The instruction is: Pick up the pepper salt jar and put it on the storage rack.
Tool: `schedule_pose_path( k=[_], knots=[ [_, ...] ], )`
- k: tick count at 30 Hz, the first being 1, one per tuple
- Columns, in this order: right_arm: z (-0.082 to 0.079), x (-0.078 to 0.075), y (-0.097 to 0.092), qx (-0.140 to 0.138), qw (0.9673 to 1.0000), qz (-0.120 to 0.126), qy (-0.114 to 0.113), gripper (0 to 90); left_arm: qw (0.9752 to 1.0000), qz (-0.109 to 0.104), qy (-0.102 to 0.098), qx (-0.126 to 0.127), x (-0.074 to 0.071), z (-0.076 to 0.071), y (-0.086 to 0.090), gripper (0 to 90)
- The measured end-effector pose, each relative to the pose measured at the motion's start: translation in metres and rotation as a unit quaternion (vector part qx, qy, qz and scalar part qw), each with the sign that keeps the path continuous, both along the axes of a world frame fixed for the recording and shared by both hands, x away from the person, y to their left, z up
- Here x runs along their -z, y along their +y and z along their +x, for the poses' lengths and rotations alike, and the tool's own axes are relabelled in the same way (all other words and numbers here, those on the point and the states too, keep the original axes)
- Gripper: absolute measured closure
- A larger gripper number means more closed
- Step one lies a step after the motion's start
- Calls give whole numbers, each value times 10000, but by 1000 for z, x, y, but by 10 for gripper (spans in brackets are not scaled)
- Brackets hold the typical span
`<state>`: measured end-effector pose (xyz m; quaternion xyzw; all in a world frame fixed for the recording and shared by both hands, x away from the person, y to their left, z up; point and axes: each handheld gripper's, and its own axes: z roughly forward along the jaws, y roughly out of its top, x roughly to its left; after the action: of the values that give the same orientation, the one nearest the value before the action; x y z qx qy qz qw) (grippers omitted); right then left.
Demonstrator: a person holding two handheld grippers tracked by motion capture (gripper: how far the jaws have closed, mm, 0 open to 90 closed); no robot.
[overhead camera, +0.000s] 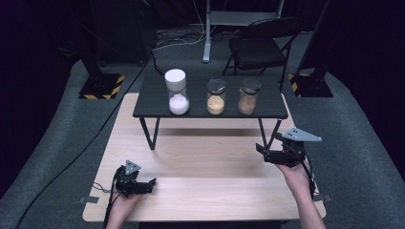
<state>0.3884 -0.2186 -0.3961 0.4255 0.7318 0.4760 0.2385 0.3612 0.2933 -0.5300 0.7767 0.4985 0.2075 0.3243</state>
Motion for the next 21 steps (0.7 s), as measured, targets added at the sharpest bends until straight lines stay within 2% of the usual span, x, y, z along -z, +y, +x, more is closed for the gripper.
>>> schedule_pose_path(
  k=[5, 10, 21],
  knots=[
    [-3, 12, 1, 27, 10000, -89, 13, 116, 10000, -2, 0, -2, 0, 0, 0, 10],
    [-5, 22, 0, 46, 10000, -53, 50, 113, 10000, -3, -1, -2, 0, 0, 0, 10],
    [-9, 44, 1, 82, 9998, -135, 115, 112, 10000, -2, -1, -2, 0, 0, 0, 10]
  ],
)
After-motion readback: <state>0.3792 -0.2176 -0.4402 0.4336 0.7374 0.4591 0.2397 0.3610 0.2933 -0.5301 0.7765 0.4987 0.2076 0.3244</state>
